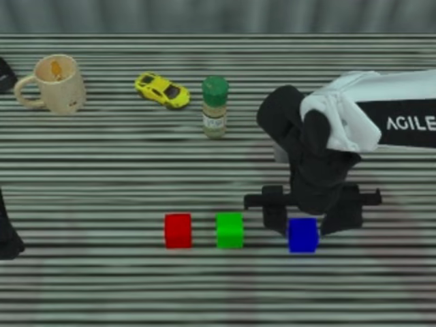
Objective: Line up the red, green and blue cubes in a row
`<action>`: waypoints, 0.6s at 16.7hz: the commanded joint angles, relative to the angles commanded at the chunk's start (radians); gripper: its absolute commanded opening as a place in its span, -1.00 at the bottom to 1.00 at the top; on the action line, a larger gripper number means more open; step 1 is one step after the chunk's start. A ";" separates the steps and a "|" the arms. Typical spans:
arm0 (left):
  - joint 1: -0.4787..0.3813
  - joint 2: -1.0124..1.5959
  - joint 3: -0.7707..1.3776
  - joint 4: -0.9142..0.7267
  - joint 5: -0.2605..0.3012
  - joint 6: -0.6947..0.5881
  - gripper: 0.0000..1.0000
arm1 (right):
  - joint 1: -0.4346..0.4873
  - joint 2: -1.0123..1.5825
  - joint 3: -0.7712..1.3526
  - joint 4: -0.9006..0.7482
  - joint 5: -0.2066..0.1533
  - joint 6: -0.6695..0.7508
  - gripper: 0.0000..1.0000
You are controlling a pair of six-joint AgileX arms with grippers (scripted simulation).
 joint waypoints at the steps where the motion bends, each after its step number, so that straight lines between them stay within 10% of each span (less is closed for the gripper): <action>1: 0.000 0.000 0.000 0.000 0.000 0.000 1.00 | 0.000 0.000 0.000 0.000 0.000 0.000 0.81; 10: 0.000 0.000 0.000 0.000 0.000 0.000 1.00 | 0.000 0.000 0.000 0.000 0.000 0.000 1.00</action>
